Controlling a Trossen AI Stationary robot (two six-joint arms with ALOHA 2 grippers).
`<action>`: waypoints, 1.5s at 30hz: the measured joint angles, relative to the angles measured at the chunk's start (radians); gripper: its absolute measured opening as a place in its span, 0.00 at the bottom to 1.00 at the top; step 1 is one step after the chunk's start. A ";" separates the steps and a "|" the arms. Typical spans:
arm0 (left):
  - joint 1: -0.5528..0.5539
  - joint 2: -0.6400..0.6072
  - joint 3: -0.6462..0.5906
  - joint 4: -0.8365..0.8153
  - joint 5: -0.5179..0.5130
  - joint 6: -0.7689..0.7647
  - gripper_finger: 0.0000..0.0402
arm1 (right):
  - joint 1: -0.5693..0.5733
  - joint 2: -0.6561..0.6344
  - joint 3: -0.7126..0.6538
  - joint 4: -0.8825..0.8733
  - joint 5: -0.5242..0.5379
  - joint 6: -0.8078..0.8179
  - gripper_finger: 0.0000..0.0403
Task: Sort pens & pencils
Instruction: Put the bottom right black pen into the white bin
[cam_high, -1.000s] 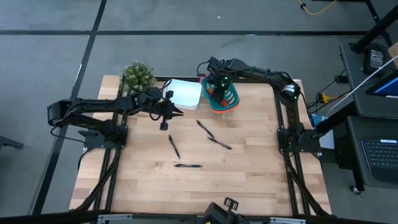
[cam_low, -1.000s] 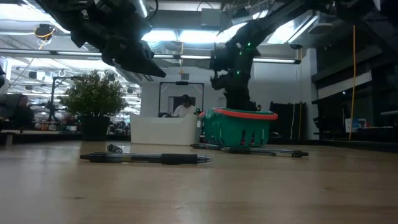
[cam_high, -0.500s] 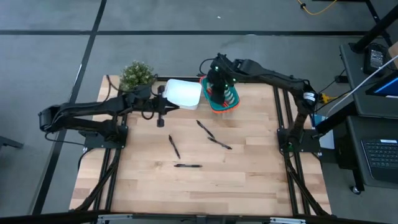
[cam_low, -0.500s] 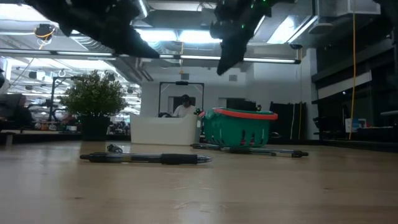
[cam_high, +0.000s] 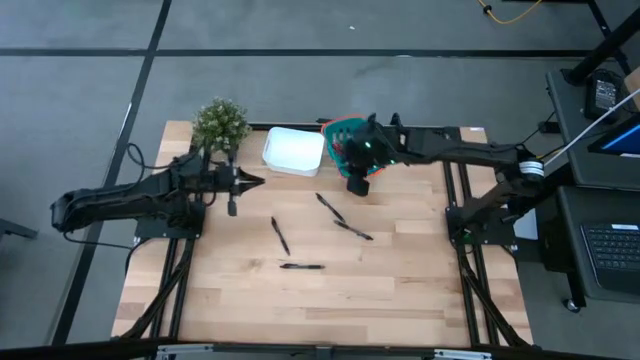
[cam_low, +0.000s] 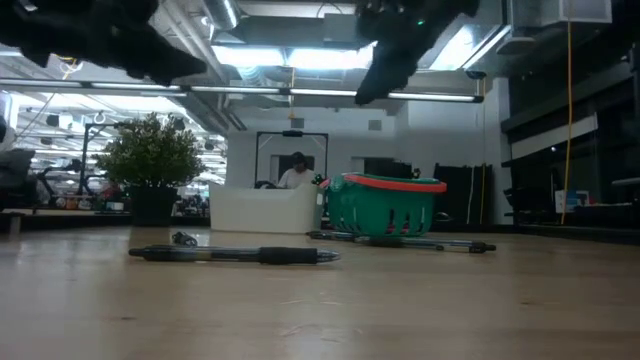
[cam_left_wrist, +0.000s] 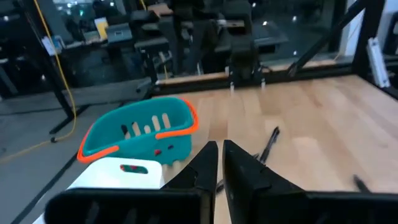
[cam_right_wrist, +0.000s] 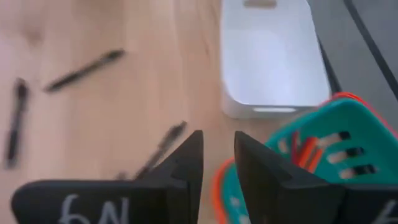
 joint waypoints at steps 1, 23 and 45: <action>-0.009 -0.023 -0.009 -0.006 -0.002 -0.006 0.05 | 0.014 -0.027 -0.038 0.036 0.000 0.014 0.23; -0.205 -0.056 -0.027 -0.053 -0.157 -0.069 0.03 | 0.332 -0.131 -0.324 0.207 0.002 0.414 0.23; -0.228 -0.049 -0.027 -0.052 -0.213 -0.069 0.03 | 0.323 0.062 -0.348 0.128 -0.074 0.507 0.40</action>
